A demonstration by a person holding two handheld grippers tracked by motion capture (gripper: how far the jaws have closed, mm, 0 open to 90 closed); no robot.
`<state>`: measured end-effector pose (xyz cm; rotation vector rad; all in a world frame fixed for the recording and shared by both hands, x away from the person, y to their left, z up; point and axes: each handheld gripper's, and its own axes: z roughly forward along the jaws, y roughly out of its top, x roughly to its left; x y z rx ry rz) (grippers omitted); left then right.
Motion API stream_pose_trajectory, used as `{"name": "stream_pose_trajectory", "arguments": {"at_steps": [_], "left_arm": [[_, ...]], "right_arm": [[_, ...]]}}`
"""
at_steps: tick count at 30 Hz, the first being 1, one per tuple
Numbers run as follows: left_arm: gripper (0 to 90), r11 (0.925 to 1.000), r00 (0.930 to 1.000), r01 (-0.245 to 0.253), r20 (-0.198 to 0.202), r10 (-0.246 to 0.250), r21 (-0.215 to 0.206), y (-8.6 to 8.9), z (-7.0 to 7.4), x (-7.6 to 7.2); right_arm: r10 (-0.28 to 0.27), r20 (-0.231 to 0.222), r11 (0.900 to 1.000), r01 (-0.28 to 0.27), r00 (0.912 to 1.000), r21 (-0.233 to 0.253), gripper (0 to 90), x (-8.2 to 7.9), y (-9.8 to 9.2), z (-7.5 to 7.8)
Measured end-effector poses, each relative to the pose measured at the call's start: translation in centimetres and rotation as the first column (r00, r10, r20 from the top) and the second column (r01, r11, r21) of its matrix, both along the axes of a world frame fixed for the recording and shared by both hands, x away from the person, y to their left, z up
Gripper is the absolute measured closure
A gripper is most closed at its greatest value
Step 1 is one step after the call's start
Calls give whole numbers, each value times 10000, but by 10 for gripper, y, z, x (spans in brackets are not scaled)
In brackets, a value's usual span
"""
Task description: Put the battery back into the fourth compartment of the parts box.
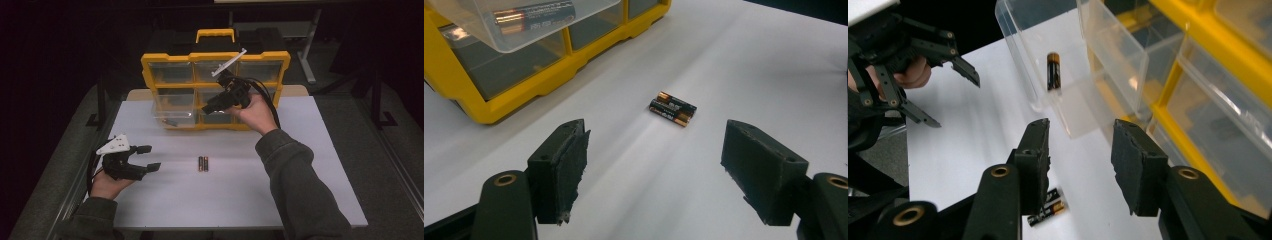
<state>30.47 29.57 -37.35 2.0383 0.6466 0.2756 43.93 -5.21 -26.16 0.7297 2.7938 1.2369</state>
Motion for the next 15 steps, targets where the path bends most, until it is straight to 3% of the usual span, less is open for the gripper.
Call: {"name": "stream_pose_trajectory", "arguments": {"at_steps": [6, 15], "left_arm": [[261, 9999, 10000, -23, 22, 23, -101, 0, -1, 0], [261, 10000, 10000, -52, 2, 52, -12, 0, 0, 0]], "right_arm": [[-226, -81, 9997, 227, 9997, 24, 551, -4, -12, -15], [-306, -333, 9995, 304, 9990, -38, 532, -12, -14, -37]]}}
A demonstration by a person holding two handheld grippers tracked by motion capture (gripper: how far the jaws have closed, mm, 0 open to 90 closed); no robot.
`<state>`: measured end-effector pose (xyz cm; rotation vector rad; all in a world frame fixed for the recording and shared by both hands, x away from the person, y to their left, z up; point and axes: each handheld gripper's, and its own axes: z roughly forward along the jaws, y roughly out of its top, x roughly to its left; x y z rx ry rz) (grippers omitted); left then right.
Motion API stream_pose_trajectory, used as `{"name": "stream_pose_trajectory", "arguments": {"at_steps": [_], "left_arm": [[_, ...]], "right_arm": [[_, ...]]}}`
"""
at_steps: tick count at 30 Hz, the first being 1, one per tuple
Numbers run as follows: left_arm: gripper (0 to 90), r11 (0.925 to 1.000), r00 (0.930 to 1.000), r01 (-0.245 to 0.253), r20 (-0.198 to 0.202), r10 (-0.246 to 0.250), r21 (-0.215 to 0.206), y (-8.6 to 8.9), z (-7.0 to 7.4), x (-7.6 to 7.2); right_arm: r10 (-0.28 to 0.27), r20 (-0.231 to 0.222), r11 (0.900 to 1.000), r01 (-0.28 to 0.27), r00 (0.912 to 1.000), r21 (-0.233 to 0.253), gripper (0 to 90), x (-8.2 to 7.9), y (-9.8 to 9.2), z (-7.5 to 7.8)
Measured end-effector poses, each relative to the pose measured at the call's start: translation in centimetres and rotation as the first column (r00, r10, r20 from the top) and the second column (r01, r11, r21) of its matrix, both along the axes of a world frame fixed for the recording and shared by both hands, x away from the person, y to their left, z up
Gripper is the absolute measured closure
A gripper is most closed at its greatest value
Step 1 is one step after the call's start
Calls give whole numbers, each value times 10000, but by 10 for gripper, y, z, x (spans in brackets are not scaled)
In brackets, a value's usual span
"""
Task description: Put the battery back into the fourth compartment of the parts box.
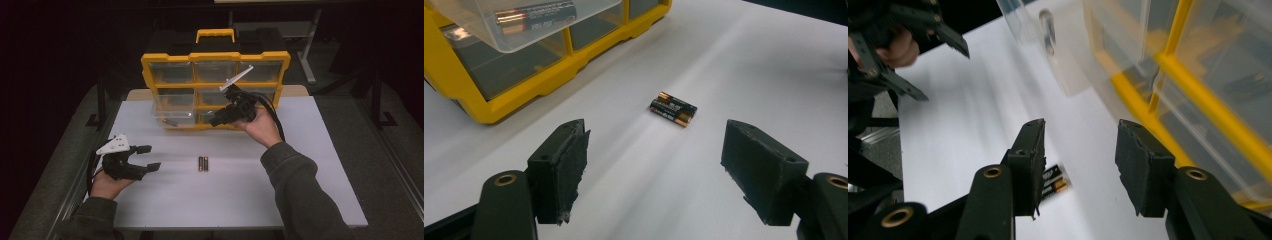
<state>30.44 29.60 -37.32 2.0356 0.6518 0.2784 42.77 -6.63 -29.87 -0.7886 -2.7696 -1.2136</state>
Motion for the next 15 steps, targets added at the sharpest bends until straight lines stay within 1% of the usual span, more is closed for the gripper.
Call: {"name": "stream_pose_trajectory", "arguments": {"at_steps": [1, 2, 3, 5, 6, 7, 8, 10, 11, 13, 15], "left_arm": [[261, 10000, 10000, 6, 14, -6, -2, 0, 0, 0], [261, 10000, 10000, 6, 14, -6, -2, 0, 0, 0], [261, 10000, 10000, 5, 14, -5, -1, 0, 0, 0], [261, 10000, 10000, -2, 9, 2, -17, 0, 0, 0], [261, 10000, 10000, 0, 15, 0, -14, 0, 0, 0], [261, 10000, 10000, -2, 13, 2, -1, 0, 0, 0], [262, 10000, 10000, -2, 13, 2, -1, 0, 0, 0], [261, 10000, 10000, 0, 12, 0, 8, 0, 0, 0], [262, 10000, 10000, 0, 17, 0, 9, 0, 0, 0], [261, 10000, 10000, -2, 11, 2, -8, 0, 0, 0], [261, 10000, 10000, 2, 4, -2, -31, 0, 0, 0]], "right_arm": [[-51, -123, 10000, 51, 9999, 5, 530, -2, 0, -6], [-51, -123, 10000, 51, 9999, 5, 530, -2, 0, -6], [-117, -313, 9999, 117, 9994, 28, 528, -3, 1, -9], [-79, -190, 10000, 78, 9998, -50, 523, -4, 0, -15], [-100, -254, 9999, 98, 9996, -92, 521, -5, 0, -18], [-37, -163, 9999, 35, 9999, -134, 514, -6, 0, -24], [-67, -306, 9999, 63, 9995, -104, 505, -7, 1, -26], [-32, -286, 9999, 27, 9996, -169, 496, -7, 1, -29], [-54, -422, 9997, 44, 9991, -243, 485, -9, 3, -33], [-2, -420, 9997, -9, 9991, -258, 480, -10, 3, -36], [8, -524, 9996, -23, 9986, -289, 479, -11, 4, -42]]}}
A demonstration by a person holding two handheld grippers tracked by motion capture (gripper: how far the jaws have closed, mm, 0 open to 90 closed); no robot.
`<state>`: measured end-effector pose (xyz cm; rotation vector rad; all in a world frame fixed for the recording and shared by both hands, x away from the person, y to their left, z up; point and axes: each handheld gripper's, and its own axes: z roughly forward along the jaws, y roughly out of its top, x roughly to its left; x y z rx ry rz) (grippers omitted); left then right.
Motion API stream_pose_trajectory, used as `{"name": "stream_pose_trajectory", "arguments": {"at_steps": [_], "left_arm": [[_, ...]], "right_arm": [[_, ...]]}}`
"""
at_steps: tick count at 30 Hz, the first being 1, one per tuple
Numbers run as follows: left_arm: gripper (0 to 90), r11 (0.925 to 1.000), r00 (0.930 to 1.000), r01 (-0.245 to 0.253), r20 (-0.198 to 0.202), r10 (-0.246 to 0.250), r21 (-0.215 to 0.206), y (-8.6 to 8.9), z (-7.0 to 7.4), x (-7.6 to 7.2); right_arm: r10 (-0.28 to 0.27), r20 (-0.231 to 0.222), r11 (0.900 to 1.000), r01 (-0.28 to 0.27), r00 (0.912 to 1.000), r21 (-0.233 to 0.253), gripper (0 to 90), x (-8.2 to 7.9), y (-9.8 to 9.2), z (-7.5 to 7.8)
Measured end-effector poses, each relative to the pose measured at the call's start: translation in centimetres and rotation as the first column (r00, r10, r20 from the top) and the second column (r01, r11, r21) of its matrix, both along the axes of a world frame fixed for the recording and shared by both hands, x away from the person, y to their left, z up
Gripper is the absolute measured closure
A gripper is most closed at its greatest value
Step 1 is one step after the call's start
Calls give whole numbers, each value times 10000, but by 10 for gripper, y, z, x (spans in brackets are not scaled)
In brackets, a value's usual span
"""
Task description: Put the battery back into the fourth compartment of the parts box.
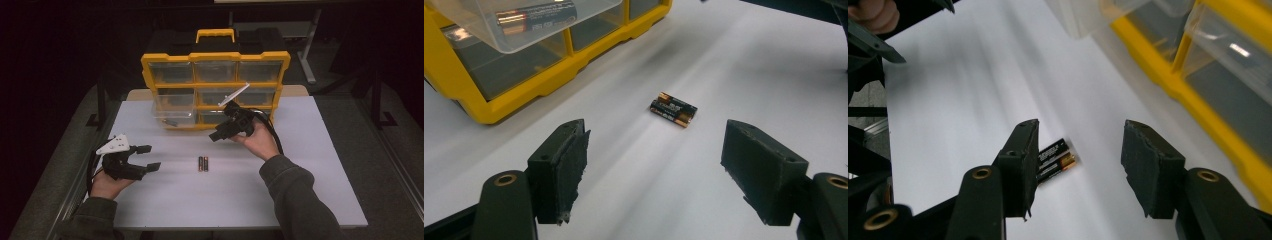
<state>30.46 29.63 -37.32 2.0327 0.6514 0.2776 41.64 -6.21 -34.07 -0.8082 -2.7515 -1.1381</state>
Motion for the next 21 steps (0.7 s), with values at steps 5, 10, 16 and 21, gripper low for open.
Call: {"name": "stream_pose_trajectory", "arguments": {"at_steps": [5, 10, 16, 21], "left_arm": [[261, 10000, 10000, -10, 3, 10, -38, 0, 0, 0], [261, 10000, 10000, -14, 2, 14, -29, 0, 0, 0], [261, 10000, 10000, -11, -3, 11, -22, 0, 0, 0], [262, 10000, 10000, -42, 8, 42, -71, 1, 0, 0]], "right_arm": [[8, -223, 9999, -11, 9998, -142, 459, -3, 6, -21], [-12, -324, 9991, -2, 9995, -412, 459, -7, 11, -32], [143, -448, 9991, -160, 9989, -388, 455, -10, 19, -50], [83, -573, 9987, -111, 9983, -503, 443, -12, 26, -61]]}}
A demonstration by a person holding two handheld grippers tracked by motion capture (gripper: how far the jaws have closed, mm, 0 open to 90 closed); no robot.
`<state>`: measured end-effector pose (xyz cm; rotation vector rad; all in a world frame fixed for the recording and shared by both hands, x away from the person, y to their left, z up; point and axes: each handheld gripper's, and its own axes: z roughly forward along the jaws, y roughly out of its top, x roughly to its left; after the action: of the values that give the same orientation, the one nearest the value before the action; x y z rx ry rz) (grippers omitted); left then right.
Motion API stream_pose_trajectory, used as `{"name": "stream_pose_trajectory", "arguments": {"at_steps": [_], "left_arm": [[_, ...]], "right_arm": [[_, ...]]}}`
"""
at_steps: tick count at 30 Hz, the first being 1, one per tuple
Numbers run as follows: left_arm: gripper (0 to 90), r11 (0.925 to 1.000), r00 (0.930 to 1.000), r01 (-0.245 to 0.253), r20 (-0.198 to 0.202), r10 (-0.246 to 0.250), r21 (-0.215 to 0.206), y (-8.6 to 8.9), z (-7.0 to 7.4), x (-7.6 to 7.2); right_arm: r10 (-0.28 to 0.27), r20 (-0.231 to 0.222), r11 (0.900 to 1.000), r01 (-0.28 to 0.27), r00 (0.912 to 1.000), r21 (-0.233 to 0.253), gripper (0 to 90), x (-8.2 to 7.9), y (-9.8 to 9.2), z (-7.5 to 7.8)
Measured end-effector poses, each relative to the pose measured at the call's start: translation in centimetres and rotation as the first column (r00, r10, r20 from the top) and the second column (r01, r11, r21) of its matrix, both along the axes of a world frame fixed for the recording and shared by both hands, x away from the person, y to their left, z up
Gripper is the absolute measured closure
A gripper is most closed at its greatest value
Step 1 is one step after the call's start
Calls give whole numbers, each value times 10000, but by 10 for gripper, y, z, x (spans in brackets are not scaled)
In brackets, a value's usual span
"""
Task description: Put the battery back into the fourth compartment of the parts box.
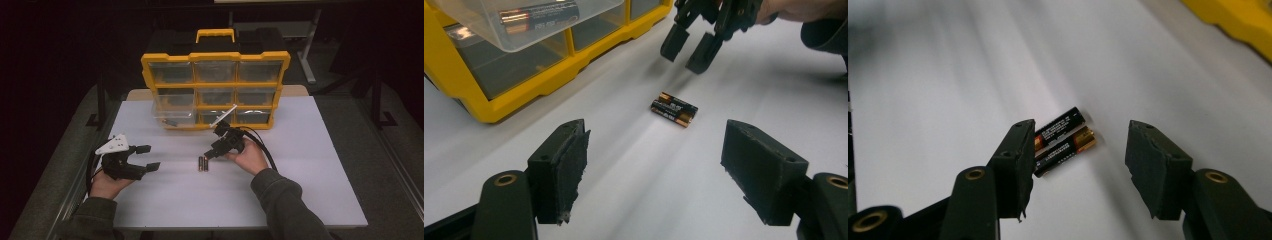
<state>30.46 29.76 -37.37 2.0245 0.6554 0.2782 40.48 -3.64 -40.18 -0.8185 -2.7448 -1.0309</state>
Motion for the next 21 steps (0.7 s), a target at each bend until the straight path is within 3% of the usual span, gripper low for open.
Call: {"name": "stream_pose_trajectory", "arguments": {"at_steps": [12, 14, 21], "left_arm": [[261, 10000, 10000, 6, -6, -6, -22, 0, 0, 0], [262, 10000, 10000, 4, 4, -4, -33, 0, 0, 0], [261, 10000, 10000, 14, 5, -14, 3, 0, 0, 0]], "right_arm": [[-256, -503, 9988, 235, 9984, -421, 474, -6, 14, -20], [-111, -402, 9994, 98, 9991, -320, 475, -6, 15, -22], [-435, -406, 9962, 403, 9982, -775, 501, -9, 21, -27]]}}
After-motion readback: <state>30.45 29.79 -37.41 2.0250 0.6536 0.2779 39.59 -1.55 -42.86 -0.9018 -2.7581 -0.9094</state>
